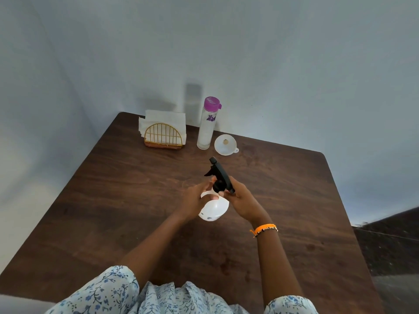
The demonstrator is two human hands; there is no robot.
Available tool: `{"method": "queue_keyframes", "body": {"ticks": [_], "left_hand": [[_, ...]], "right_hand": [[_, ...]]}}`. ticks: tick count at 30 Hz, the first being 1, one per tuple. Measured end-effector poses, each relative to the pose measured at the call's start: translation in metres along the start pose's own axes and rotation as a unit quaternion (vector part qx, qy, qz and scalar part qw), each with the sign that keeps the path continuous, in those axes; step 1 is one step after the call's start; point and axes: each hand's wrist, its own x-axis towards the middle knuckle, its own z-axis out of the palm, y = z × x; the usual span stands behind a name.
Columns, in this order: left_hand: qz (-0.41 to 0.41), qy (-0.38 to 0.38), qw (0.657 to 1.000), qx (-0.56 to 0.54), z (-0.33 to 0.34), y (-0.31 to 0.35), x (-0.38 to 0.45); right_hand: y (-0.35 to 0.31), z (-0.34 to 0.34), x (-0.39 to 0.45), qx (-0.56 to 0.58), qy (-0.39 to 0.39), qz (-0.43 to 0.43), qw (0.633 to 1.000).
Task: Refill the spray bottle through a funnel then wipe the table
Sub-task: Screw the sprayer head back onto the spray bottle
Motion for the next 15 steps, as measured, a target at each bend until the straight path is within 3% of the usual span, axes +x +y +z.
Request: {"method": "queue_keyframes", "body": {"ticks": [4,9,15], "left_hand": [[-0.008,0.006,1.000,-0.008,0.001,0.000,-0.001],[-0.018,0.015,1.000,-0.003,0.001,0.006,0.000],[-0.013,0.024,1.000,0.011,0.001,0.007,-0.001]], "right_hand": [[-0.003,0.002,0.003,-0.026,0.019,-0.010,0.999],[0.001,0.017,0.006,-0.079,0.144,0.009,0.986],[0.000,0.025,0.010,-0.088,0.229,0.071,0.967]]}}
